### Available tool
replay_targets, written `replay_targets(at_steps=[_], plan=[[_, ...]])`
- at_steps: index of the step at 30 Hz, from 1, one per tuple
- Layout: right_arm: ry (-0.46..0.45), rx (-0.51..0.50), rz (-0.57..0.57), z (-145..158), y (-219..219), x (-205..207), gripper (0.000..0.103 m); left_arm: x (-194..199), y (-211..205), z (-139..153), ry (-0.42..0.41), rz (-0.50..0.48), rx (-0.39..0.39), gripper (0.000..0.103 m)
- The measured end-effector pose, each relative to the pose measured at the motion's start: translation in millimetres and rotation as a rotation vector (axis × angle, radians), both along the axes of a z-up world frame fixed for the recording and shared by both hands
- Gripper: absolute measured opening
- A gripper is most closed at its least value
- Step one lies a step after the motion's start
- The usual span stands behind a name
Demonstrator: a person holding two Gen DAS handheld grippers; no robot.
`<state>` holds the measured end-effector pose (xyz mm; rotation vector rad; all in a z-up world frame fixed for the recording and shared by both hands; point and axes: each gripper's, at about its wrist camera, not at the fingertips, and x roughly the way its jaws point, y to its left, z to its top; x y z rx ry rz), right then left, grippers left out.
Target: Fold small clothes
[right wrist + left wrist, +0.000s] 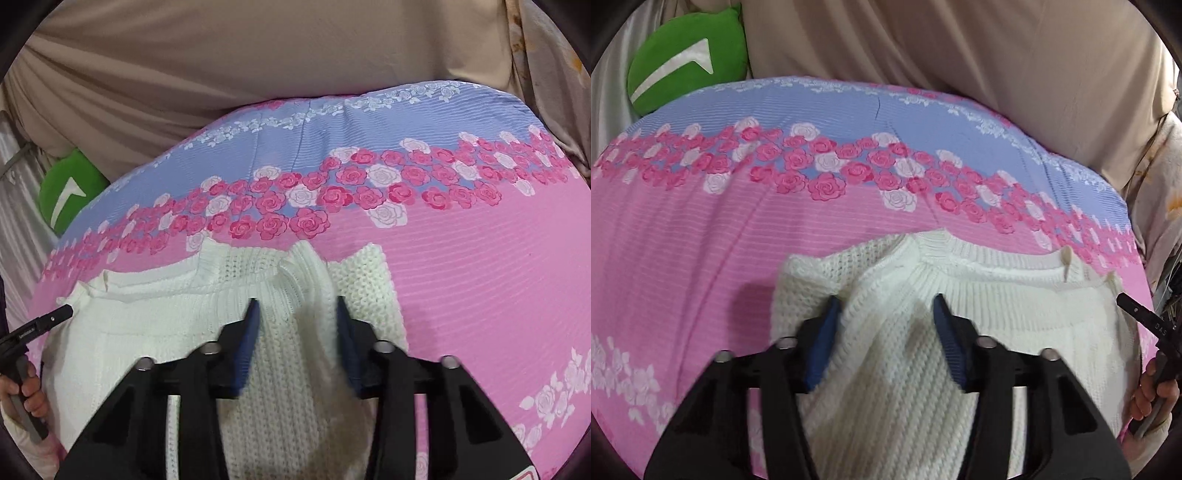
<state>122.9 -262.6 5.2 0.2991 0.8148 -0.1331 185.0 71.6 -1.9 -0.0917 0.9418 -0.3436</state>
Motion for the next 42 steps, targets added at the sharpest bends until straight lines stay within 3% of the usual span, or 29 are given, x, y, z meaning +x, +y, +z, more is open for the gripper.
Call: replay_targets(at_steps=[1,3,8,10,12,14,18,20,22,24,29,32,37,42], plan=[[-0.001,-0.008,0.007,0.7,1.9,2.2,0.009,2.9,0.5,-2.1,0.011,-0.003,-0.010,0.020],[-0.066,-0.019,-0.002,11.3,1.9,-3.8,0.008,7.5,3.1,-3.2,0.016,-0.007,-0.033,0.009],[-0.228,0.001,-0.057,50.1,-10.3,-19.3,0.007,9.1,6.3,12.2,-0.065,0.006,-0.018,0.008],[-0.214,0.002,-0.072,47.8,-16.2,-11.7,0.007,15.0,7.6,10.8,-0.071,0.026,-0.009,0.008],[-0.099,0.026,-0.089,20.2,-26.0,12.2,0.007,26.7,7.7,-3.1,-0.033,0.048,0.007,0.008],[0.035,0.087,-0.082,-17.4,-34.2,32.4,0.007,34.3,7.9,-15.3,-0.019,0.063,0.009,0.010],[-0.044,0.100,-0.118,12.2,-35.0,8.4,0.013,23.0,7.7,-1.7,-0.029,0.077,0.039,0.017],[-0.116,0.048,-0.128,32.2,-24.3,-14.5,0.017,-3.1,6.1,18.8,-0.099,0.075,0.061,0.024],[-0.167,0.046,-0.052,43.4,-1.8,-31.3,0.017,-31.0,-2.9,38.4,-0.189,0.074,0.130,0.043],[-0.179,0.048,0.068,46.8,37.7,-41.7,0.017,-57.4,-18.0,51.1,-0.247,0.046,0.174,0.048],[-0.080,0.002,0.374,14.1,150.4,-46.5,0.017,-89.2,-56.0,45.8,-0.220,-0.073,0.179,0.048],[-0.040,-0.034,0.440,-3.4,179.8,-52.2,0.017,-97.9,-68.2,31.1,-0.194,-0.088,0.207,0.048],[-0.036,-0.046,0.379,-7.1,160.7,-64.7,0.007,-103.9,-66.6,11.3,-0.156,-0.066,0.247,0.048],[-0.032,-0.039,0.201,-12.1,91.4,-78.3,0.003,-107.9,-51.1,-0.7,-0.131,-0.042,0.249,0.050]])
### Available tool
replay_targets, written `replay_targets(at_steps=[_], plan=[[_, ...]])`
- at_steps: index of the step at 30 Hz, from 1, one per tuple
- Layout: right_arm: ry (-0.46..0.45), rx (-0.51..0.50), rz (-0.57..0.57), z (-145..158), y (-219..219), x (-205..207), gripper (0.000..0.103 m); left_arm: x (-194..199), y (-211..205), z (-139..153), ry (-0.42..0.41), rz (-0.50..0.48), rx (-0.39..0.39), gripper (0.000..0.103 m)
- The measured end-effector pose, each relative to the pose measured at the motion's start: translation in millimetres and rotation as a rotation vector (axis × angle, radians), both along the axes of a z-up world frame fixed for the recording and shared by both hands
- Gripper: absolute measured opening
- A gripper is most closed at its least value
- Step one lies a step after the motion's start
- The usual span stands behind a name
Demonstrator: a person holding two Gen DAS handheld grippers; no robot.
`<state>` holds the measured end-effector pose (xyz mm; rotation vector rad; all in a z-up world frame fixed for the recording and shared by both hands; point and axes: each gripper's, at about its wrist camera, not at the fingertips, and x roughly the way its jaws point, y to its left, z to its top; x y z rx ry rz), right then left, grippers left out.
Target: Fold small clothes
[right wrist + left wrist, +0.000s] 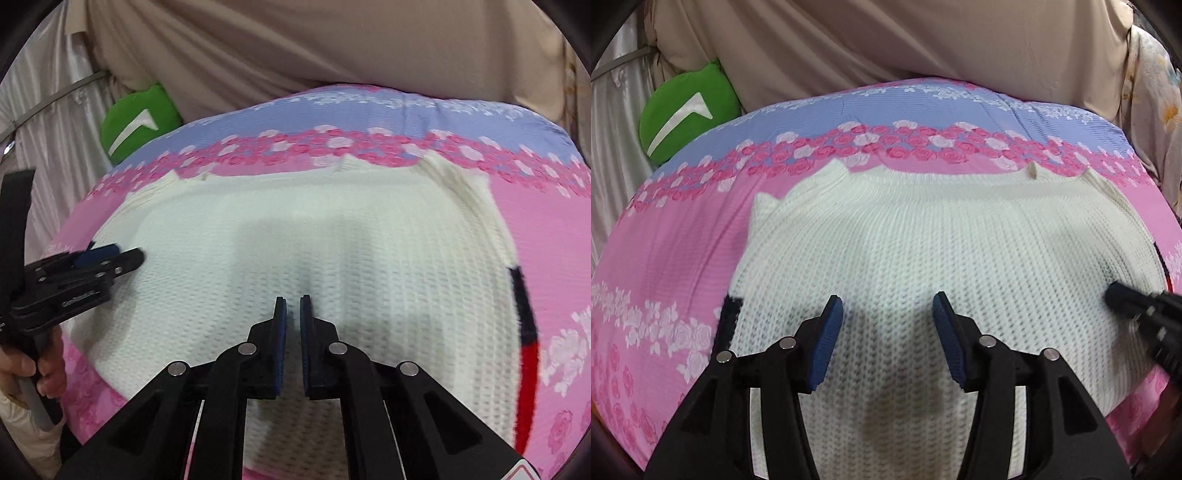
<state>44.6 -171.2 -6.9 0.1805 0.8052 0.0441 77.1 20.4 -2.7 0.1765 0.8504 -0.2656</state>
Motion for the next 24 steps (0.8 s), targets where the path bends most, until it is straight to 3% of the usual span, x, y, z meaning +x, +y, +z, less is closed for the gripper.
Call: replay_targets(at_steps=[4,8,9,11,13,17,18,19,20,24], plan=[[0.001,0.037,-0.151,-1.9,-60.2,-19.4,0.001,-8.5,16.4,-1.3,-0.013,0.011,0.000,0.050],[-0.017,0.157,-0.198,3.4,-97.6,-30.6,0.001,-7.4,40.3,17.2,-0.033,0.052,-0.096,0.050],[-0.027,0.132,-0.220,9.3,-98.8,-27.6,0.015,-2.8,43.7,22.5,-0.042,0.061,-0.112,0.053],[-0.056,0.070,-0.242,20.9,-96.3,-15.3,0.017,14.3,47.8,30.1,-0.066,0.093,-0.111,0.060],[-0.075,0.081,-0.239,28.6,-100.3,5.9,0.024,36.4,50.4,29.1,-0.069,0.130,-0.098,0.061],[-0.022,0.088,-0.228,23.4,-107.3,51.0,0.037,90.3,58.7,8.6,0.021,0.185,-0.121,0.061],[0.000,0.072,-0.236,18.0,-108.0,62.3,0.036,98.2,59.0,3.1,0.031,0.192,-0.117,0.061],[0.024,0.057,-0.246,12.5,-108.4,70.6,0.018,106.6,58.6,-3.6,0.036,0.201,-0.102,0.060],[0.032,0.060,-0.257,9.6,-109.2,75.6,0.007,111.2,59.1,-8.6,0.040,0.203,-0.095,0.060],[0.001,0.044,-0.346,9.2,-124.7,72.0,0.007,113.2,57.1,-12.7,0.020,0.195,-0.078,0.062]])
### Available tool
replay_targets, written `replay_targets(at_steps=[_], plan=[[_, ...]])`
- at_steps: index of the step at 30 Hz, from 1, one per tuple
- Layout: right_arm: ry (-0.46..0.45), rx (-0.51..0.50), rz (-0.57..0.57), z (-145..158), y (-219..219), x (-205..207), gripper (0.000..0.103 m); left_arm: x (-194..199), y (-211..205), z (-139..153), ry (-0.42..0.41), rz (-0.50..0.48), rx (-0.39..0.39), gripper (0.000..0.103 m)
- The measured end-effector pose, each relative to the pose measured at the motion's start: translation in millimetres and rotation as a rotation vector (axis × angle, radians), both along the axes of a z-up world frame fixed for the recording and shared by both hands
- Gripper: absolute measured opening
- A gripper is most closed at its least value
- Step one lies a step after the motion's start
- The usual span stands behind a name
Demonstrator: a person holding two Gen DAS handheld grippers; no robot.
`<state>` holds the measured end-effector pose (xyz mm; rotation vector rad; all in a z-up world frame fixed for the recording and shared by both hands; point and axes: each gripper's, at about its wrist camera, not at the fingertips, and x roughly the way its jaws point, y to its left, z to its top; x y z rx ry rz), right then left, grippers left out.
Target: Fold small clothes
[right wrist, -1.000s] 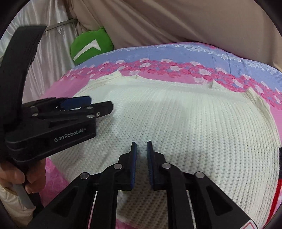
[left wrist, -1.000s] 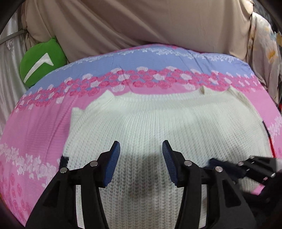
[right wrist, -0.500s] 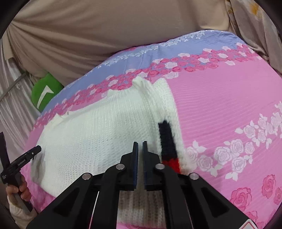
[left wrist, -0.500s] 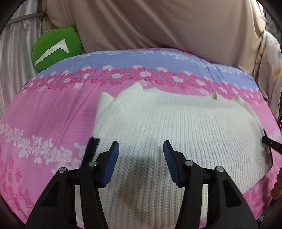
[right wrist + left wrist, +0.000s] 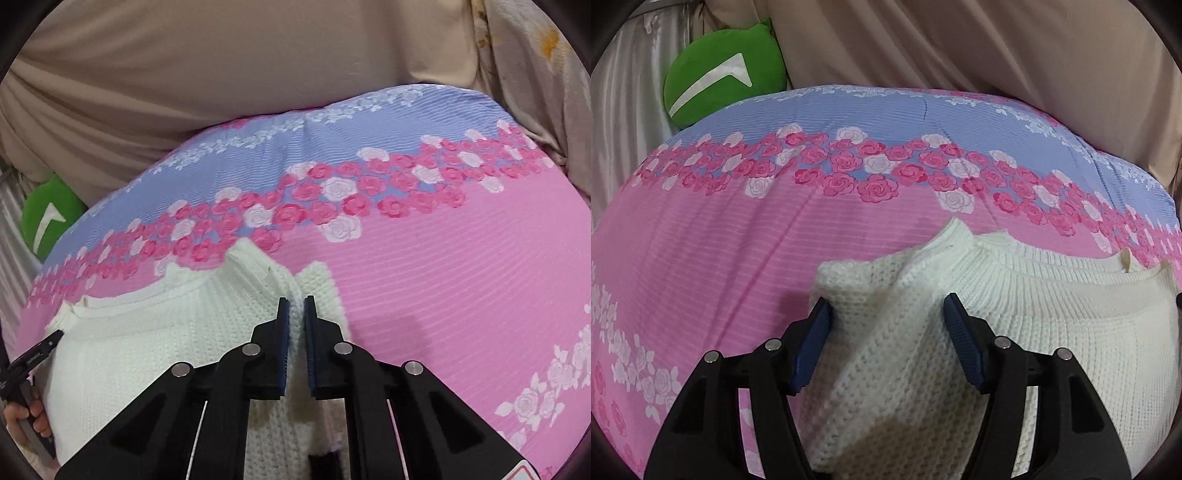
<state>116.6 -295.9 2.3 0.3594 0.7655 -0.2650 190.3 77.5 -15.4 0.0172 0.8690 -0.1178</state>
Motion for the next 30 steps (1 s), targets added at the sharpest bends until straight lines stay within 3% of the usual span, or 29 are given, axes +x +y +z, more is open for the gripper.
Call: replay_targets(at_steps=[2,5,8,9,12,16,19,22,24,25,29,30], plan=[[0.010,0.038,0.000,-11.5,-9.0,5.1,0.007,3.7,-0.8,-1.4,0.002,0.007,-0.004,0.064],[0.009,0.012,-0.001,0.9,-2.3,0.6,0.009,5.1,-0.1,1.1,0.004,0.011,-0.010,0.066],[-0.085,-0.003,-0.016,25.6,14.0,-27.5,0.012,-18.1,9.5,17.1,-0.033,0.015,-0.053,0.066],[-0.114,-0.025,-0.005,34.8,23.6,-37.2,0.019,-30.1,13.1,24.5,-0.050,0.009,-0.069,0.066],[-0.138,-0.047,0.133,51.4,69.1,-54.6,0.019,-69.2,29.3,43.8,-0.091,-0.006,-0.091,0.069],[-0.062,-0.028,0.384,33.6,148.1,-54.5,0.019,-108.2,55.3,38.8,-0.023,0.014,-0.156,0.074],[-0.011,-0.023,0.482,12.4,186.4,-50.4,0.019,-123.8,70.6,22.1,0.047,0.047,-0.200,0.074],[0.045,-0.030,0.500,-11.0,201.8,-42.4,0.019,-128.2,78.2,4.9,0.093,0.059,-0.209,0.074],[0.021,-0.042,0.494,-14.5,203.5,-44.0,0.019,-126.2,82.7,-5.8,0.121,0.065,-0.245,0.074],[0.021,-0.037,0.494,-14.8,202.7,-43.8,0.018,-126.4,84.8,-7.9,0.115,0.064,-0.273,0.078],[0.000,-0.029,0.491,-18.8,197.4,-43.9,0.017,-117.5,79.3,-7.0,0.087,0.057,-0.297,0.078],[-0.007,-0.025,0.491,-19.4,196.6,-44.9,0.017,-115.0,76.2,-6.1,0.085,0.045,-0.307,0.069]])
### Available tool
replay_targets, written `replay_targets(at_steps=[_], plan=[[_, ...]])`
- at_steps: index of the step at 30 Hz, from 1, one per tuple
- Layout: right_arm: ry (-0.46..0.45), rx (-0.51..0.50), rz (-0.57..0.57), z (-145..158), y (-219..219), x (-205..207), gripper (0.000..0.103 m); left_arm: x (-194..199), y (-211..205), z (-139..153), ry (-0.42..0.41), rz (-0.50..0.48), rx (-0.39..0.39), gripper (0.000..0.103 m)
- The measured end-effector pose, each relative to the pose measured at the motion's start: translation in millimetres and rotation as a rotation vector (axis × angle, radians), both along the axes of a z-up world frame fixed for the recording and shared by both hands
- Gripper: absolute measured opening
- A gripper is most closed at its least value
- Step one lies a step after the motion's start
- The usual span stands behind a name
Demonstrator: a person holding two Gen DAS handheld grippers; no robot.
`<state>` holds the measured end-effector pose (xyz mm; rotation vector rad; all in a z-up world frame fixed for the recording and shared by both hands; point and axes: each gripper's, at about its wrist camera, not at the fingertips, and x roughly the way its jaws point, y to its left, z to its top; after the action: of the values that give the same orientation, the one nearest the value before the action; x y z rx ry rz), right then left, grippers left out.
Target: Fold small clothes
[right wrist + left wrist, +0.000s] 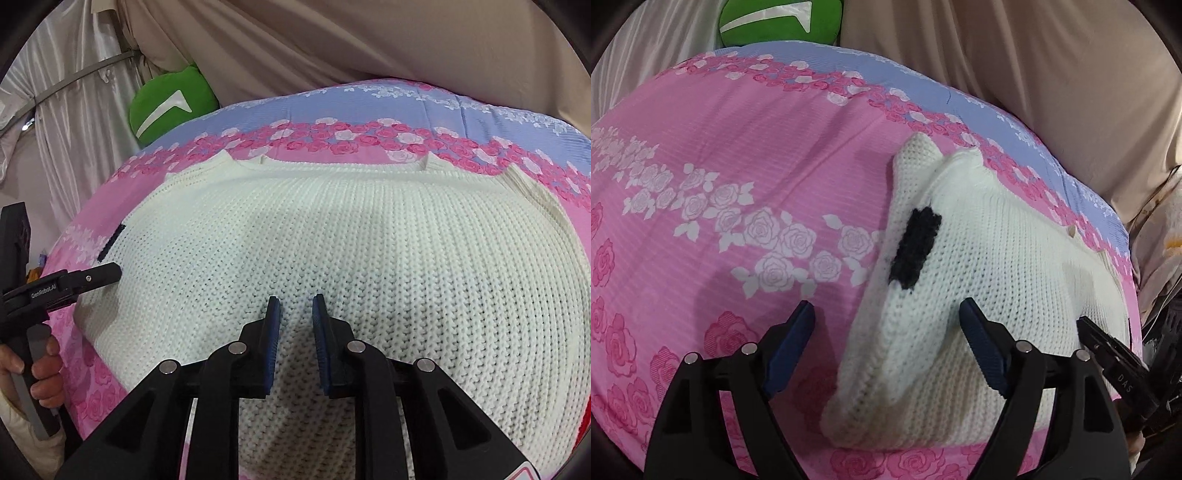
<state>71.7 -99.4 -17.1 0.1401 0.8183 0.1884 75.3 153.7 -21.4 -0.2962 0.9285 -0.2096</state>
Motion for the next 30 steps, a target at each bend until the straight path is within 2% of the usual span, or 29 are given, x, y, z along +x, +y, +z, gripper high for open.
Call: replay_targets(at_steps=[1,2,3,4,6,10,14,18,22,25,30], plan=[[-0.003,0.004,-0.001,0.0,0.4,-0.7,0.017,3.3,-3.6,0.1,0.005,-0.024,-0.030,0.051],[-0.006,0.010,-0.001,-0.5,-0.3,-1.1,0.017,5.0,-5.9,0.2,0.016,-0.036,-0.055,0.046],[-0.008,0.014,-0.001,-0.7,-1.2,-1.0,0.017,4.4,-8.2,2.8,0.009,-0.039,-0.061,0.035],[-0.011,0.019,0.000,-0.8,-1.7,-1.4,0.017,3.0,-12.1,7.9,-0.007,-0.050,-0.062,0.029],[-0.015,0.031,0.001,-1.5,-2.0,-2.5,0.017,-2.0,-20.4,20.8,-0.046,-0.070,-0.063,0.026],[-0.018,0.060,0.001,-2.0,-4.2,-4.5,0.017,-14.9,-48.4,56.0,-0.148,-0.151,-0.025,0.024],[-0.020,0.088,-0.003,-0.9,-11.0,-10.1,0.017,-25.9,-94.7,87.2,-0.227,-0.269,-0.002,0.024],[-0.015,0.188,-0.010,0.7,-31.3,-29.1,0.017,-37.8,-150.4,103.0,-0.277,-0.394,0.022,0.024],[0.002,0.287,-0.037,-4.5,-62.0,-55.8,0.019,-40.9,-215.4,97.6,-0.279,-0.519,0.059,0.023],[0.002,0.281,-0.112,-8.7,-88.7,-84.8,0.022,-37.4,-261.2,82.0,-0.240,-0.597,0.077,0.023],[-0.022,0.281,-0.214,-5.8,-125.1,-129.4,0.024,-35.8,-313.5,47.8,-0.168,-0.647,0.150,0.023]])
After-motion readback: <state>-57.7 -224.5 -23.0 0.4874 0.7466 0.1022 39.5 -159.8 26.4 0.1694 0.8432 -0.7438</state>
